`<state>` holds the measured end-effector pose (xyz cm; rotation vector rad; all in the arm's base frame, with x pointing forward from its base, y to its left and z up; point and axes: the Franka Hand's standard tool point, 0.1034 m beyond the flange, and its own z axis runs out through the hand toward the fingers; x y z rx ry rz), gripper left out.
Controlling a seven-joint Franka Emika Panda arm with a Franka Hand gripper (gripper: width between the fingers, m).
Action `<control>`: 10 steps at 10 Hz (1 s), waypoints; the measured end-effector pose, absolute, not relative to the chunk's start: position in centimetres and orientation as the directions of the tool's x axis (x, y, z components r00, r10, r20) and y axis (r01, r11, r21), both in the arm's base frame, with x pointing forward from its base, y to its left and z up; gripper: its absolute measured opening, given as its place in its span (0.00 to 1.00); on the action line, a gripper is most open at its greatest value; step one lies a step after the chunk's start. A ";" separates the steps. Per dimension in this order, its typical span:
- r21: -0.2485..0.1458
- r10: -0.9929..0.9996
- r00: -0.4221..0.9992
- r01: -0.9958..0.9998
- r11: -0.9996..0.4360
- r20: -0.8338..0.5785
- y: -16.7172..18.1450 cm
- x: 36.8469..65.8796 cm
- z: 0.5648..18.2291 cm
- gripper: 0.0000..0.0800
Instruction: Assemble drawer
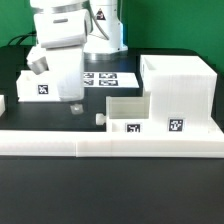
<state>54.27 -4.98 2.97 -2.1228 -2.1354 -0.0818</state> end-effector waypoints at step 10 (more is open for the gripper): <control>-0.072 0.966 0.235 0.971 -0.229 0.103 -1.6 56.4 1.5 0.81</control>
Offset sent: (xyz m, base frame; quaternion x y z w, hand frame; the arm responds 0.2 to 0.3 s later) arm 0.0237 0.0531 -0.0133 -0.0198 0.0315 0.0905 0.9952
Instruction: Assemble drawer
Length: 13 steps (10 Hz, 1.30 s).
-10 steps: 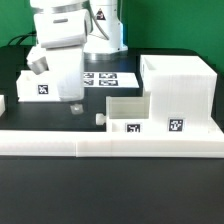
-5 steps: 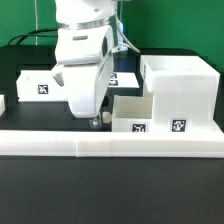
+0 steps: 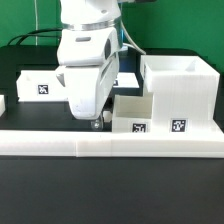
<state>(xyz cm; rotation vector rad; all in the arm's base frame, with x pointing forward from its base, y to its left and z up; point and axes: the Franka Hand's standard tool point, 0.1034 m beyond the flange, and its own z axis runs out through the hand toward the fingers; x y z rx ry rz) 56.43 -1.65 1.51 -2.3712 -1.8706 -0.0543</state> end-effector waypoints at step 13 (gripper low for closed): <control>-0.111 0.993 0.097 0.990 -0.090 0.062 -0.9 58.7 2.2 0.81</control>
Offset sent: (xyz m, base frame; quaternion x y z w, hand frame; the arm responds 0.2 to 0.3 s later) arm 0.0000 0.0000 0.0000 0.0000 0.0000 0.0000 1.0000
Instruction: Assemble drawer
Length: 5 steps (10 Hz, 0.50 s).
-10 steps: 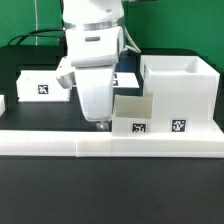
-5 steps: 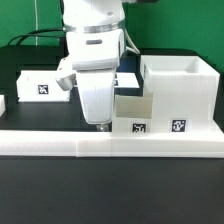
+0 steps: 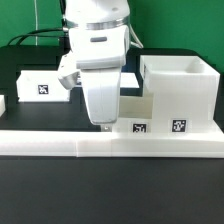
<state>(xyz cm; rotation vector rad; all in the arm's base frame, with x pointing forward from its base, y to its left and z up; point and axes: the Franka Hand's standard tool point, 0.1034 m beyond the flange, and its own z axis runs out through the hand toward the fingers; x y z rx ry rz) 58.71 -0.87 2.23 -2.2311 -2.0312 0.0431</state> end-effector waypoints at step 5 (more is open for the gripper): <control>-0.111 0.993 0.102 0.989 -0.095 0.054 -1.0 58.6 2.1 0.81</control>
Offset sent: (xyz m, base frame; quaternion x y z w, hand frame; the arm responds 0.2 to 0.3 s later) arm 0.0000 0.0000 0.0000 0.0000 0.0000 0.0000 1.0000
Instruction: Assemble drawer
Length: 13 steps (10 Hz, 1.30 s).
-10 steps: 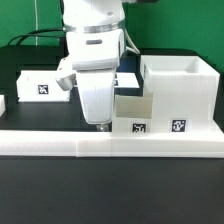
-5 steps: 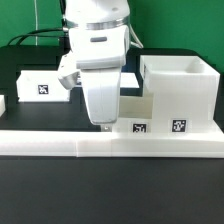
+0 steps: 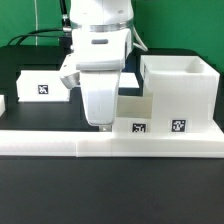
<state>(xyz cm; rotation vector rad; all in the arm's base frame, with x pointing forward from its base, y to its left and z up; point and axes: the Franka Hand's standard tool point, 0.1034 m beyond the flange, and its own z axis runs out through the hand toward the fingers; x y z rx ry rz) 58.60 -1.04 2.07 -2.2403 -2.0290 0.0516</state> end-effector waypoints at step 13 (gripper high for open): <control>-0.128 0.998 0.066 0.990 -0.063 0.017 -1.1 58.5 2.4 0.81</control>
Offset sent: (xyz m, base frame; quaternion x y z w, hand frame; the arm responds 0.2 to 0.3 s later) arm 0.0074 0.0461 0.0069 0.0267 0.0105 -0.0340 0.9990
